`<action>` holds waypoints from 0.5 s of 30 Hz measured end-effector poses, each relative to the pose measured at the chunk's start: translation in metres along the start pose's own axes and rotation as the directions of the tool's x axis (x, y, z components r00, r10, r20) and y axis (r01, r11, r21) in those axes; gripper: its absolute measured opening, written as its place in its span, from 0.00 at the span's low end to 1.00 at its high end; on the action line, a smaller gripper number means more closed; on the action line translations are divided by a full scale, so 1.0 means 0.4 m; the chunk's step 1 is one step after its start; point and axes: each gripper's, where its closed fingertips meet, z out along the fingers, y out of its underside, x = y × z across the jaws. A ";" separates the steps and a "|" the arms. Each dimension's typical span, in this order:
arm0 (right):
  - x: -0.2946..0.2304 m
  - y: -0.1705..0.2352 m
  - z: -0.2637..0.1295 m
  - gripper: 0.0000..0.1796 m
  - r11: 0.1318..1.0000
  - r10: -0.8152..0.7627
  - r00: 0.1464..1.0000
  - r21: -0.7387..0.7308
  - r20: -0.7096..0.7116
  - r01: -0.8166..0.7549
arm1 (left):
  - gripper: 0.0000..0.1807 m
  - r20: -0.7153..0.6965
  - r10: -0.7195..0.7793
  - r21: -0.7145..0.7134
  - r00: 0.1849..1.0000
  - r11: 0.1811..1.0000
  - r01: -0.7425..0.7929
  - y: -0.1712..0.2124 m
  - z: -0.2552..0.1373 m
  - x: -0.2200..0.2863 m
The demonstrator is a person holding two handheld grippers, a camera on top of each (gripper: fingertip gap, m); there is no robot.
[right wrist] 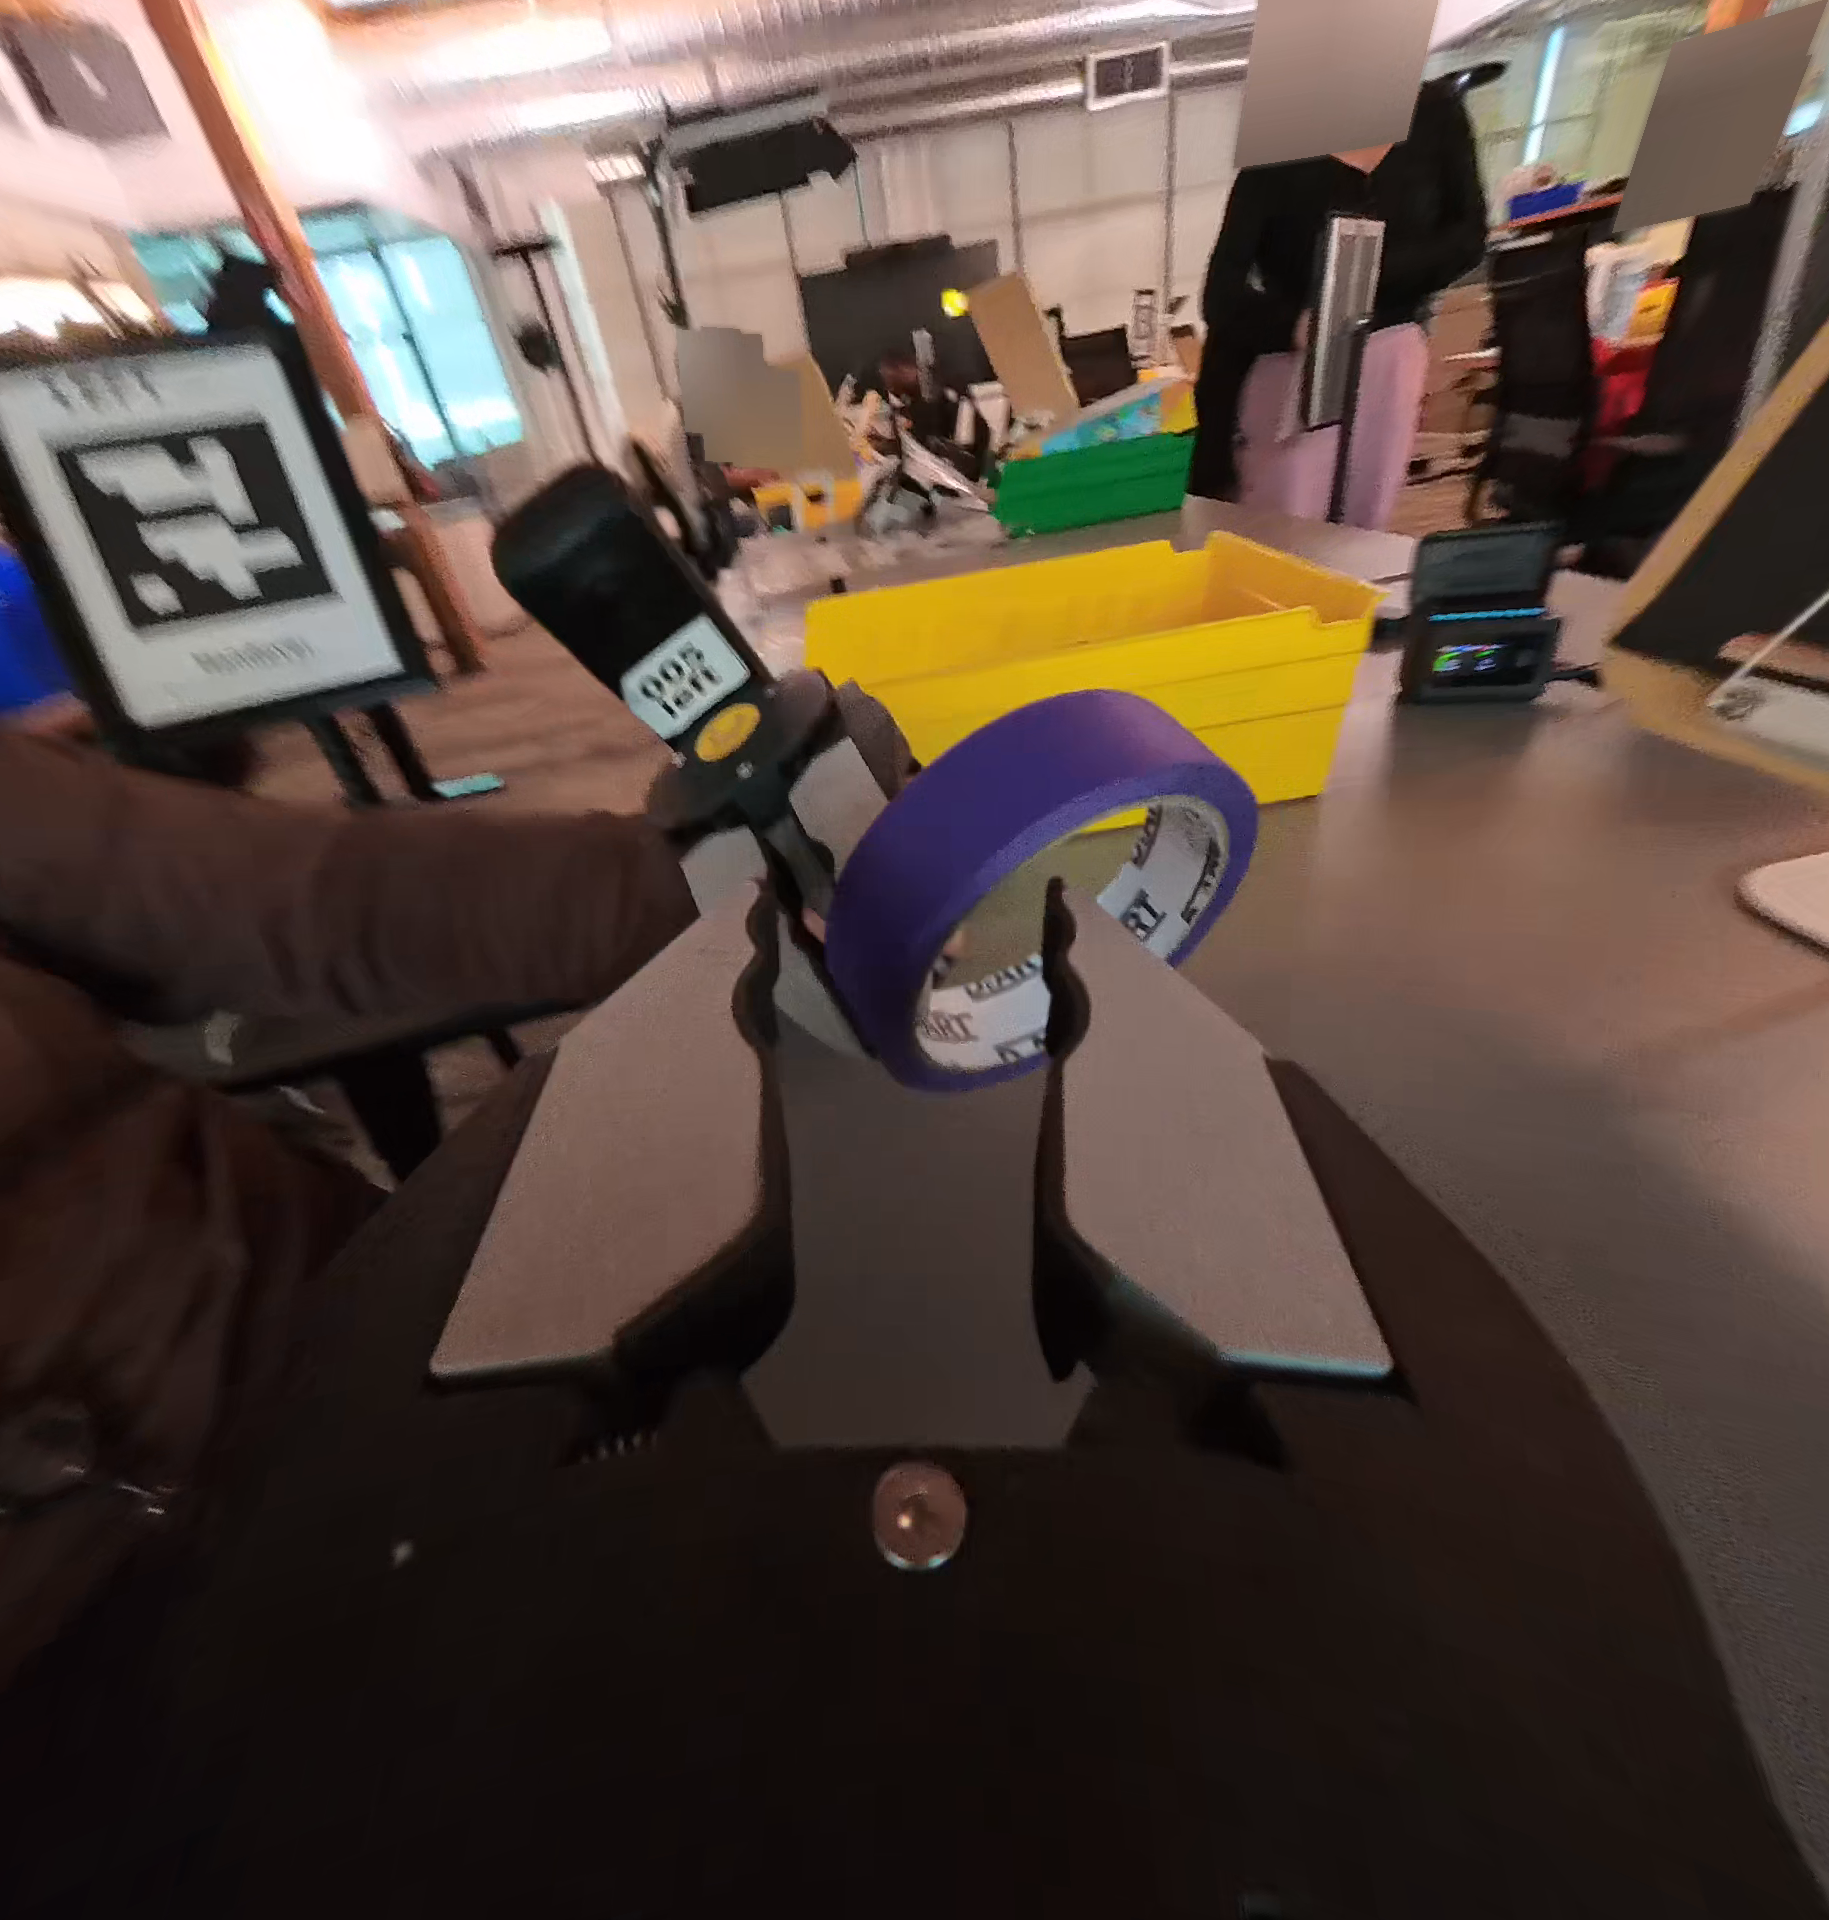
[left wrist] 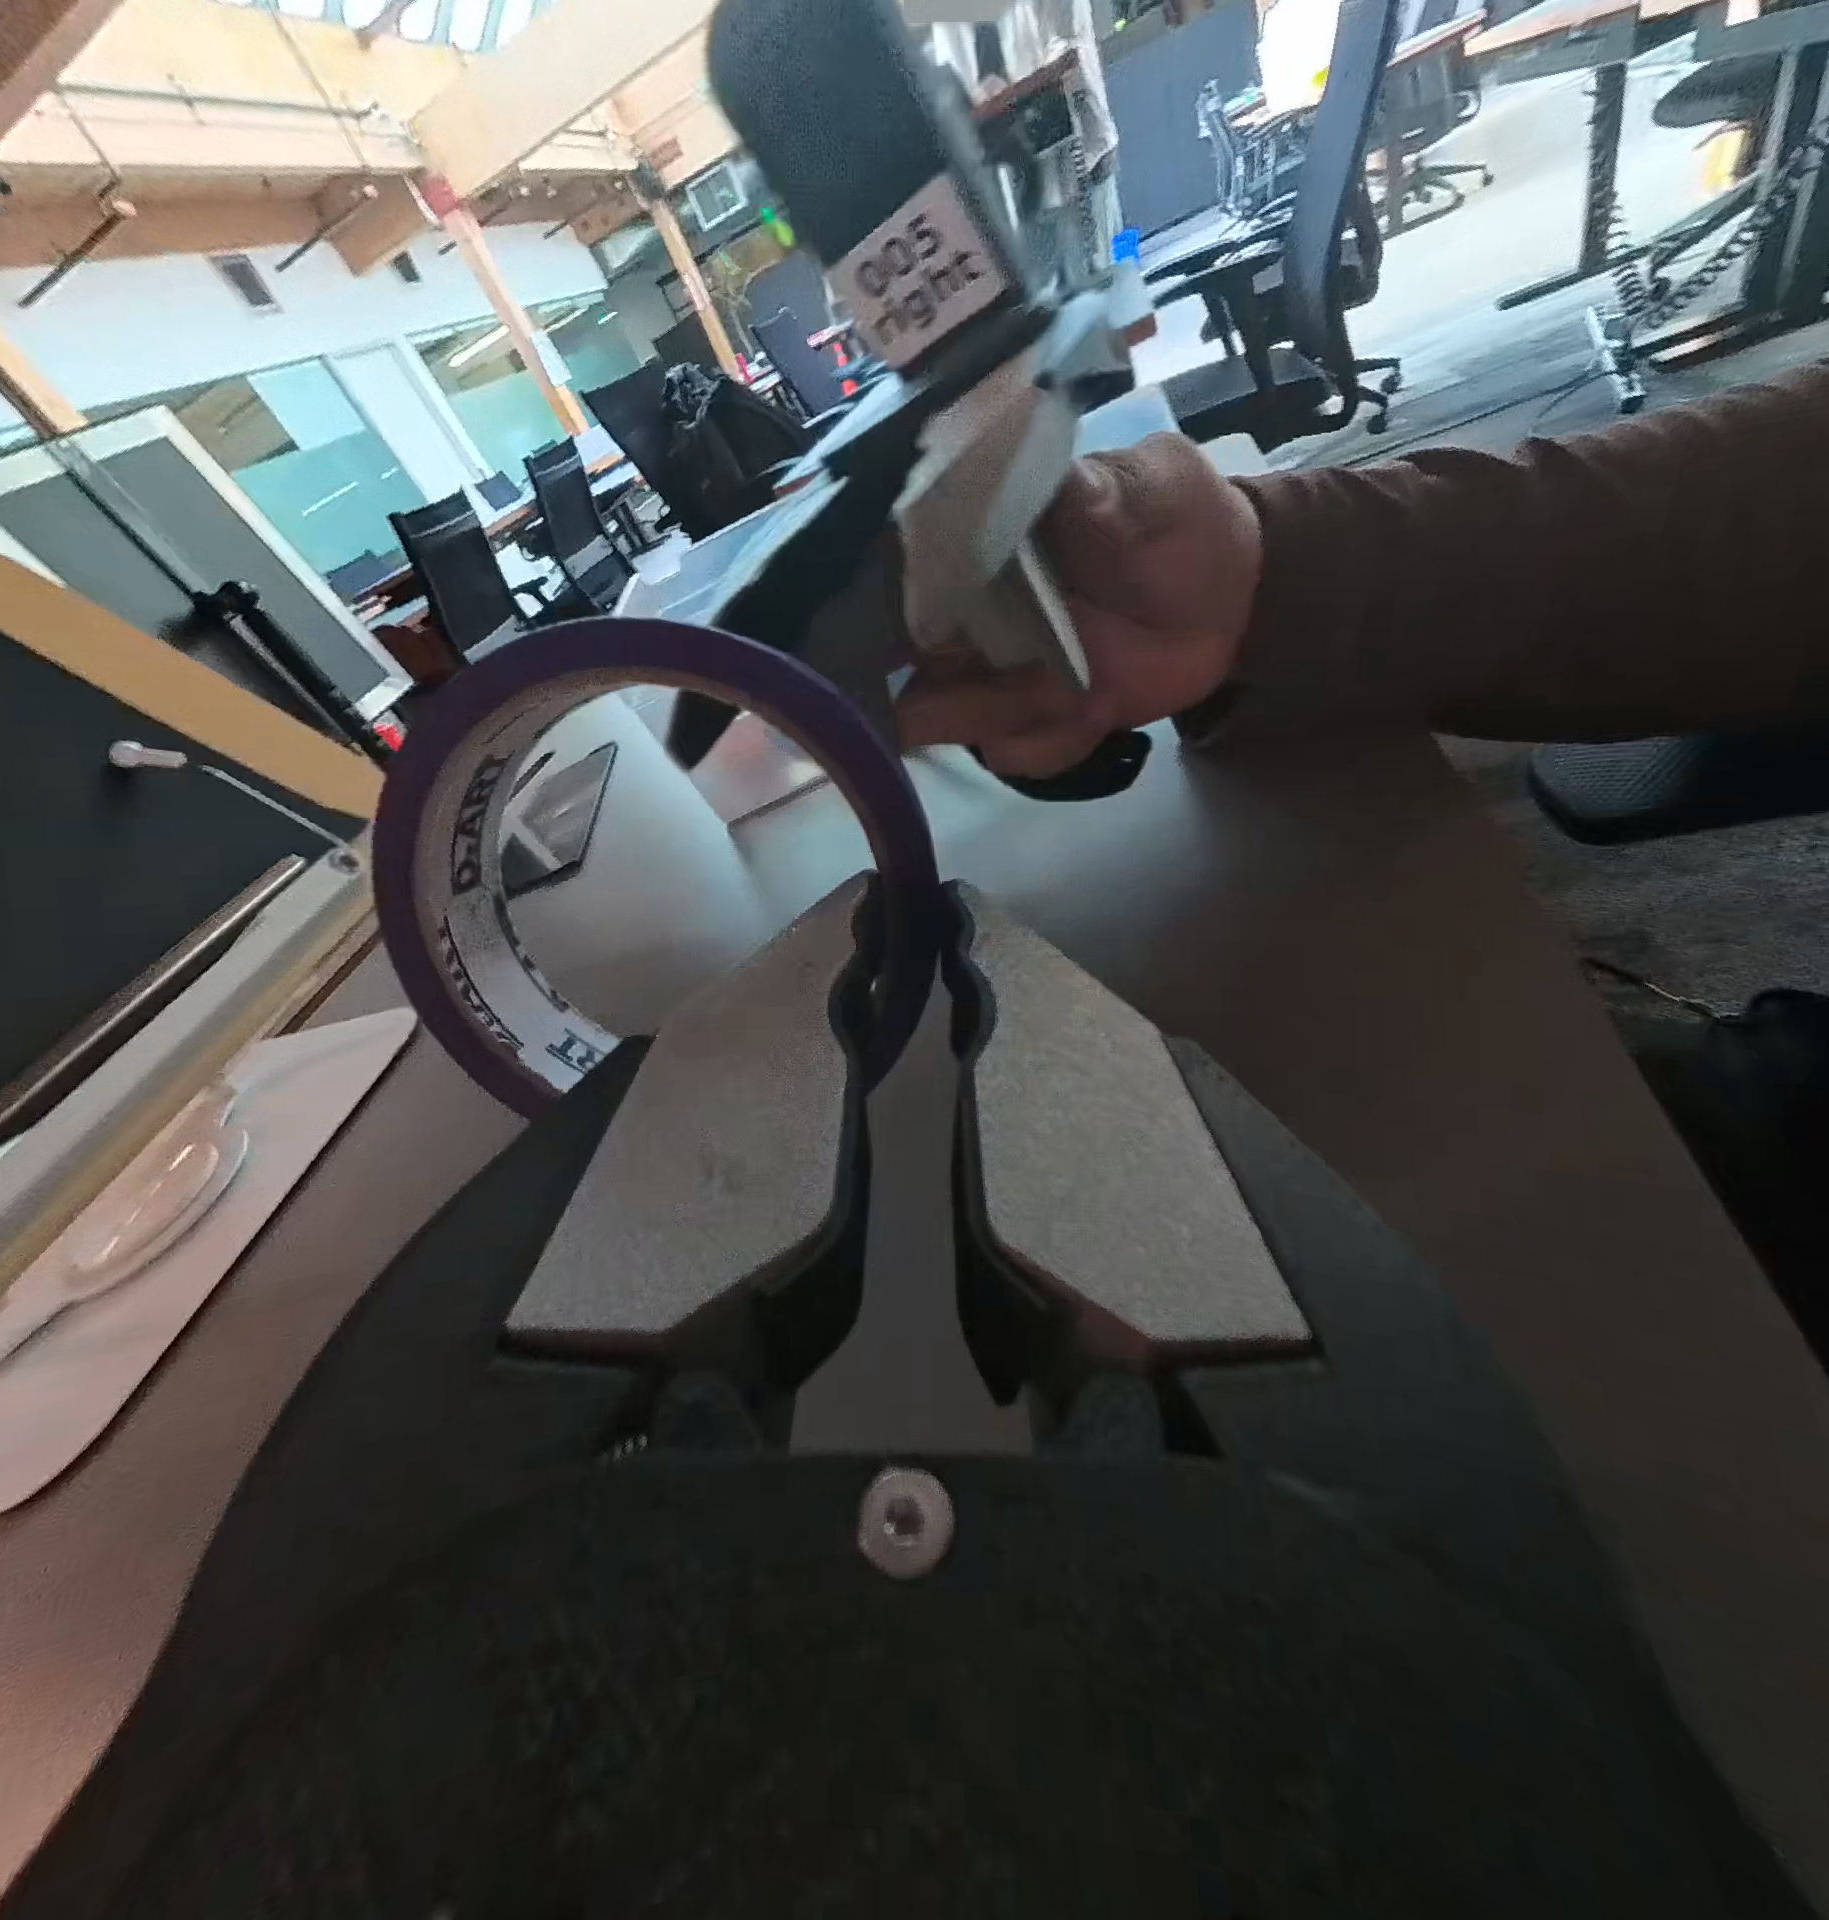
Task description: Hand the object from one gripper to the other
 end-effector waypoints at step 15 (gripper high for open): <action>0.012 0.043 0.012 0.03 0.883 -0.435 0.888 -0.263 -0.145 0.389 | 0.20 -0.067 -0.381 0.142 0.922 0.911 0.386 -0.046 -0.039 -0.056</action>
